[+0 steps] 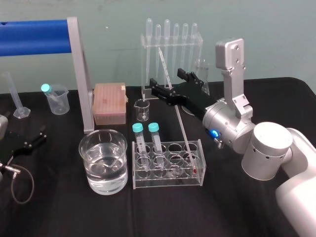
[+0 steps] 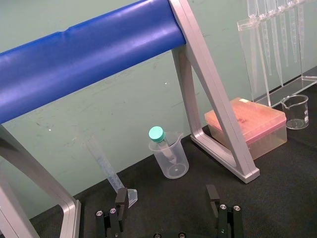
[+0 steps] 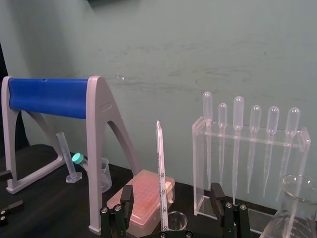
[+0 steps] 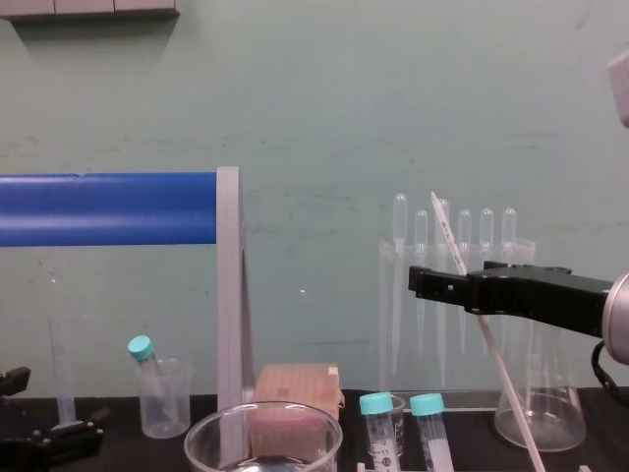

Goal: Hold the thermometer with one hand and immerse one end into the beaker, then reinsert it into the test tube rack.

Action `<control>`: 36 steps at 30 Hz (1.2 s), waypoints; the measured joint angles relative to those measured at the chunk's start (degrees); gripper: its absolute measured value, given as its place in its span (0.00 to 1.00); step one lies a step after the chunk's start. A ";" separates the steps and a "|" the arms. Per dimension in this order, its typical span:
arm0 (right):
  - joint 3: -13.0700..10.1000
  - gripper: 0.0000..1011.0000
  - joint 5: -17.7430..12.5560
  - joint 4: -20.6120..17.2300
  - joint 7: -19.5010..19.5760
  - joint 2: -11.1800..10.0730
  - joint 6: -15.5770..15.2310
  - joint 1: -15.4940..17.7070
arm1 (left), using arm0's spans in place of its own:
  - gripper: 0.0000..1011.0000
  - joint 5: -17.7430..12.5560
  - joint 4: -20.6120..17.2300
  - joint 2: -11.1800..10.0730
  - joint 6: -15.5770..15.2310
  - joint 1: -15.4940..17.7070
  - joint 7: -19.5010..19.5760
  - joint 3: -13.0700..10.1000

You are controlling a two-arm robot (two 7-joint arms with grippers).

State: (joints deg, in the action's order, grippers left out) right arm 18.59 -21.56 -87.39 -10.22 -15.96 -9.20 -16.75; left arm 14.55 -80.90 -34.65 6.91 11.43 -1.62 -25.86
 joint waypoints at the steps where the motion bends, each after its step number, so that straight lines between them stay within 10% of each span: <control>1: -0.04 0.99 0.05 0.06 -0.12 0.08 -0.06 -0.02 | 1.00 0.00 0.00 0.00 0.00 0.00 0.00 0.00; 36: -0.59 0.89 1.27 0.58 -1.21 0.96 -0.51 -0.11 | 1.00 0.00 0.00 0.00 0.00 0.00 0.00 0.00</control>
State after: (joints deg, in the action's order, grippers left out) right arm 18.00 -20.29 -86.80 -11.44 -15.00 -9.71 -16.86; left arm 14.55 -80.90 -34.65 6.91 11.43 -1.62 -25.86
